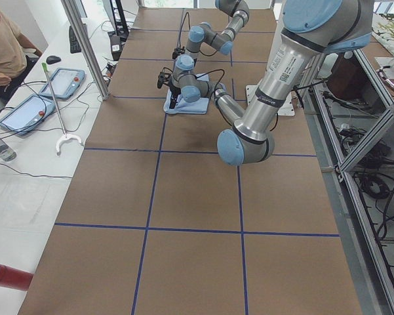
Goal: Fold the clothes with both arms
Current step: 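Release the shirt with the right gripper and lift it away while the left gripper holds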
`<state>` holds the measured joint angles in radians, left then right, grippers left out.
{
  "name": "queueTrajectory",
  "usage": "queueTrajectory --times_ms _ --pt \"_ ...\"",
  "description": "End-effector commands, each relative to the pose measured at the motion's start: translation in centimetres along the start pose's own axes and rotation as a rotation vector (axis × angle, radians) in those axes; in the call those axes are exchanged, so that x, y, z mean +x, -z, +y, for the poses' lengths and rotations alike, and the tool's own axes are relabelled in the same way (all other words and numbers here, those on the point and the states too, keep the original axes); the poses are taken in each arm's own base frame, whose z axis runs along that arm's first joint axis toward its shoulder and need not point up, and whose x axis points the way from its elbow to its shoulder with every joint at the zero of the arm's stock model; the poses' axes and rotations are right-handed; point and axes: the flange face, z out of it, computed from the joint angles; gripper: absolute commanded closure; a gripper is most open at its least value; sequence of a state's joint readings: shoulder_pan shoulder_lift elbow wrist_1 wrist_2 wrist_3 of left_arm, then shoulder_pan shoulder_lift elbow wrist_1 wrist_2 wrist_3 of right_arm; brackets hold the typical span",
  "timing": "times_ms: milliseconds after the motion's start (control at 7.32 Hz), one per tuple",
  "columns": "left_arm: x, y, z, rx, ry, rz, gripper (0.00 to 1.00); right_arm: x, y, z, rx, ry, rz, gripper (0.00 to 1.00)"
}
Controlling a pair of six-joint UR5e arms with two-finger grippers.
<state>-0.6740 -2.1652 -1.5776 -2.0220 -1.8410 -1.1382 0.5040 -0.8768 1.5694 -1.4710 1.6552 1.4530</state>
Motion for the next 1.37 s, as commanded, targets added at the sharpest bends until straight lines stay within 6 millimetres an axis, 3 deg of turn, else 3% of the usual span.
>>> queueTrajectory --times_ms 0,547,683,956,1093,1230 --pt "-0.2 0.0 0.0 0.000 0.000 0.000 0.00 -0.7 -1.6 4.2 0.044 0.112 0.022 0.00" --pt "0.2 0.6 0.0 0.003 0.003 0.012 0.00 -0.2 -4.7 3.2 0.140 0.229 0.115 0.00" --pt "0.3 0.9 0.0 0.007 0.002 0.017 0.00 0.2 -5.1 2.1 0.165 0.229 0.131 0.00" --pt "0.2 1.1 0.1 0.007 0.005 0.018 0.00 1.8 -5.8 -3.7 0.204 0.250 0.189 0.00" --pt "0.4 1.4 0.1 0.008 0.003 0.024 0.00 2.1 -6.6 -7.6 0.226 0.251 0.233 0.00" --pt "0.3 1.3 0.2 0.005 0.003 0.024 0.00 2.1 -5.7 -12.2 0.251 0.280 0.257 0.00"
